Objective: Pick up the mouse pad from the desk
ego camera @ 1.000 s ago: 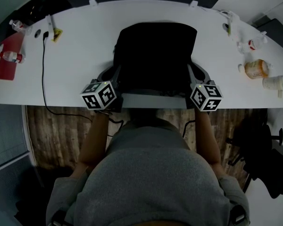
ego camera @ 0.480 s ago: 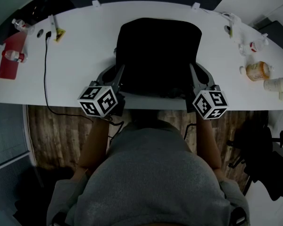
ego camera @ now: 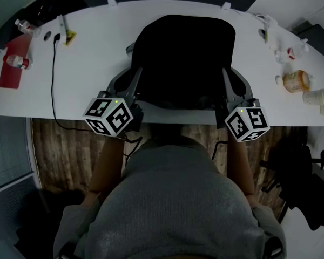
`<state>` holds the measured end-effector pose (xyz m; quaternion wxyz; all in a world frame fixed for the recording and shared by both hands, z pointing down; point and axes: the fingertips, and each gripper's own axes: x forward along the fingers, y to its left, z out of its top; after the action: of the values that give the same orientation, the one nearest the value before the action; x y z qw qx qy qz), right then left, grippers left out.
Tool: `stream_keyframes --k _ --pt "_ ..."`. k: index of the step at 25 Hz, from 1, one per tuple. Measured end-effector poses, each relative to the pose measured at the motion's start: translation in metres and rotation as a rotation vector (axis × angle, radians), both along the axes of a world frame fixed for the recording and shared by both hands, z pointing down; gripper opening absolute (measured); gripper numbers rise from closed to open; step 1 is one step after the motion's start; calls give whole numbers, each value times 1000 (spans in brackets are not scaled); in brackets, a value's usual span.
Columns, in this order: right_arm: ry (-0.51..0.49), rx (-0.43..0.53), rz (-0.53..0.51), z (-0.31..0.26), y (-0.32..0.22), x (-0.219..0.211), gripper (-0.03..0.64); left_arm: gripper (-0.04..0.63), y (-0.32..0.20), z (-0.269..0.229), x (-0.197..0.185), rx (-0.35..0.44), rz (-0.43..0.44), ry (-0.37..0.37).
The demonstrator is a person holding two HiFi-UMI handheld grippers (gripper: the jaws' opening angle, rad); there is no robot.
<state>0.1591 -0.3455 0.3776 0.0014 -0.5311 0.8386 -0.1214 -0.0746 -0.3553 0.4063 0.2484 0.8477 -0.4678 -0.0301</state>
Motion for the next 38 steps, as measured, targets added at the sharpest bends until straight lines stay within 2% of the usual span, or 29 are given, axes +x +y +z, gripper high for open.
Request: stream_keyframes --k 11,20,38 --pt "-11 142 -19 -64 10 -11 20 41 4 -62 -5 126 -6 33" --pt "10 215 -44 -98 21 -26 20 41 12 -97 -5 199 10 11" --pt "12 262 -20 -109 45 -51 20 44 31 -107 -18 246 57 21"
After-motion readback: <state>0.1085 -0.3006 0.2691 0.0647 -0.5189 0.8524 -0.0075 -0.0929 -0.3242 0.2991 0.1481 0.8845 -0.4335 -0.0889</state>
